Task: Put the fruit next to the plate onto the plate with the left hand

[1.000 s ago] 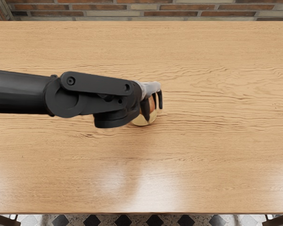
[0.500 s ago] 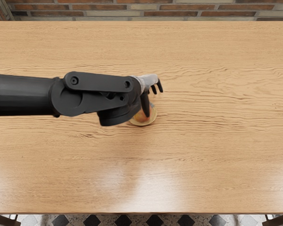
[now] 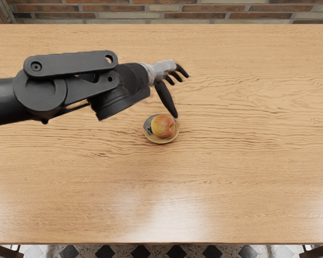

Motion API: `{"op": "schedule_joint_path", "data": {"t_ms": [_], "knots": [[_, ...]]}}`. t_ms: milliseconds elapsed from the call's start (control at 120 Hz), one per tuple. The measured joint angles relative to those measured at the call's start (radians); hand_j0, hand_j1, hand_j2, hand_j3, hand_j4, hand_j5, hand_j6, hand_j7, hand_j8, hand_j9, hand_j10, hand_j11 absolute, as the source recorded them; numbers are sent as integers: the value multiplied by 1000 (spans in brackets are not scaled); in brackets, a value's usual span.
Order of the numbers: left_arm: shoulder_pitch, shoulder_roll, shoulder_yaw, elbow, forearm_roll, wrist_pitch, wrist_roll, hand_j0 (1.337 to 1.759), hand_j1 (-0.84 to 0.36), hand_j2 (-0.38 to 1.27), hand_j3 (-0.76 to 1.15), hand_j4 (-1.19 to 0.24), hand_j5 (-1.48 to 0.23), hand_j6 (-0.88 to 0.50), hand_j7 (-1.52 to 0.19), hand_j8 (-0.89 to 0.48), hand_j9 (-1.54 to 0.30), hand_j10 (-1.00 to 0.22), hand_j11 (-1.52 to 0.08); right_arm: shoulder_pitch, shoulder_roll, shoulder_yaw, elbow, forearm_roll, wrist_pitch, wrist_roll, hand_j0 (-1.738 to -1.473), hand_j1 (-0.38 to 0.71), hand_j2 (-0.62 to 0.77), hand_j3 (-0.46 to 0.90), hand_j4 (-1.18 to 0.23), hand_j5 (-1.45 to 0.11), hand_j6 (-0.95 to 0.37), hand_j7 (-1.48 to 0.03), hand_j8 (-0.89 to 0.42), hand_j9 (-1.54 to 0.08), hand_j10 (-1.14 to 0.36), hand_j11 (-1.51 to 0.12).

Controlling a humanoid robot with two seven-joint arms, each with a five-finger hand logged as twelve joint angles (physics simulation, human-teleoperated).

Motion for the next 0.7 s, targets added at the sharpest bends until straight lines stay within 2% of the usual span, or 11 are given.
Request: {"op": "schedule_joint_path", "data": {"t_ms": [183, 358, 408, 500, 592, 700], "knots": [[198, 110, -203, -56, 0, -240, 0, 1658, 42, 53, 0, -259, -335, -259, -335, -258, -335, -258, -335, 0, 0, 0, 0, 0, 0, 0, -1658, -305, -7, 0, -37, -47, -37, -47, -37, -47, -37, -47], [408, 223, -466, -98, 0, -500, 0, 1658, 45, 52, 0, -255, -331, -256, -331, -255, -331, -255, -331, 0, 0, 0, 0, 0, 0, 0, -1658, -305, -7, 0, -37, -47, -37, -47, -37, -47, -37, -47], [444, 250, -540, -103, 0, -568, 0, 1658, 45, 52, 0, -255, -330, -255, -330, -255, -330, -255, -330, 0, 0, 0, 0, 0, 0, 0, -1658, -305, -7, 0, -37, -47, -37, -47, -37, -47, -37, -47], [529, 261, -666, -107, 0, -677, 0, 1658, 46, 52, 0, -254, -329, -254, -329, -254, -329, -254, -329, 0, 0, 0, 0, 0, 0, 0, -1658, -305, -7, 0, -37, -47, -37, -47, -37, -47, -37, -47], [663, 263, -800, -108, -2, -777, 0, 1658, 46, 51, 0, -254, -329, -254, -329, -254, -329, -253, -329, 0, 0, 0, 0, 0, 0, 0, -1658, -305, -7, 0, -37, -48, -37, -47, -37, -47, -37, -47], [801, 263, -976, -105, -7, -826, 0, 1658, 47, 51, 0, -253, -329, -254, -328, -253, -328, -253, -328, 0, 0, 0, 0, 0, 0, 0, -1658, -305, -7, 0, -37, -47, -37, -47, -37, -47, -37, -47]]}}
